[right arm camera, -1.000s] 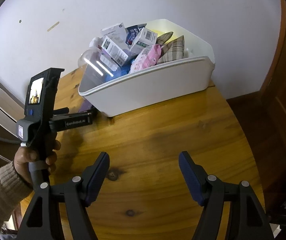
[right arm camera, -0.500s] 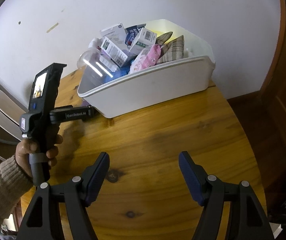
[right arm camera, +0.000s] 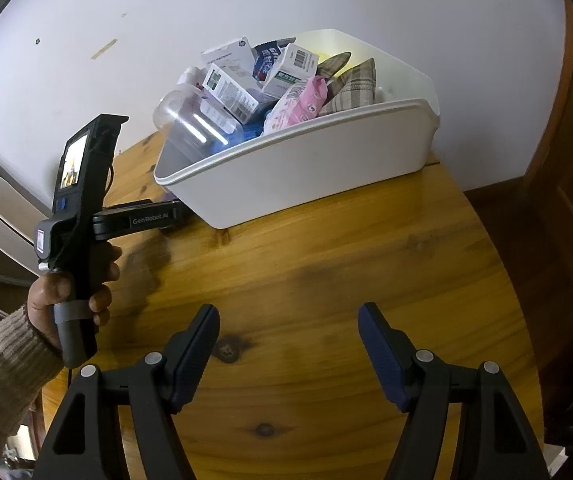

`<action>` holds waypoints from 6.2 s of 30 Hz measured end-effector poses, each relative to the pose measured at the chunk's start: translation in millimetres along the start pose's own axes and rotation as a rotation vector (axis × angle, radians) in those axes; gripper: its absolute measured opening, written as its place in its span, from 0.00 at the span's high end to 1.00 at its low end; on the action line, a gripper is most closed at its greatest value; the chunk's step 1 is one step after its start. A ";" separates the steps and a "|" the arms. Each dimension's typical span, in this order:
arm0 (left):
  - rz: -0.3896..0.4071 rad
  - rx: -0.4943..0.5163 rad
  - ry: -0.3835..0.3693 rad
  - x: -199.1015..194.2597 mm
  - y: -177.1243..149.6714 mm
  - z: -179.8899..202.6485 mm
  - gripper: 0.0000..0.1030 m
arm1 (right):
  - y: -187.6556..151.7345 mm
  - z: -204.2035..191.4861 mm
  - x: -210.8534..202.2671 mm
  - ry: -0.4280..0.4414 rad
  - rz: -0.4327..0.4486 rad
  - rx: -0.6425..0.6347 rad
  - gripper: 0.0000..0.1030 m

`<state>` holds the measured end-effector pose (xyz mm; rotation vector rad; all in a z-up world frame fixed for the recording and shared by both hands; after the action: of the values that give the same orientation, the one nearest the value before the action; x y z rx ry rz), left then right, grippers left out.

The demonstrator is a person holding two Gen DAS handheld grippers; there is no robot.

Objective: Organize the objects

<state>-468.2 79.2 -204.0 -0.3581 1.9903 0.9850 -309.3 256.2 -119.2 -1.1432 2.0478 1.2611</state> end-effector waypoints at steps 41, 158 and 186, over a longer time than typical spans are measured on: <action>0.456 0.229 0.091 -242.6 158.0 126.1 0.48 | -16.6 9.8 -65.2 0.075 0.160 -0.044 0.29; 0.054 -0.315 0.224 -321.3 -97.9 -47.3 0.17 | -4.9 -169.1 -202.4 0.029 0.166 -0.337 0.23; 0.008 -0.320 0.220 -301.4 -97.2 -48.5 0.17 | 0.9 -159.8 -180.4 0.033 0.131 -0.317 0.23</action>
<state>-264.0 -53.9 3.8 -0.6582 2.0270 1.3211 -208.0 188.0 88.6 -1.1854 2.0235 1.6887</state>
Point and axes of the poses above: each gripper's, at about its wrist camera, not at the fingertips, and x roughly the way its jaws point, z to its right, y to its top, the point moved 4 cm from there along x, roughly the way its jaws point, and after that the axes turned 15 degrees about y, right-handed, at the moved point
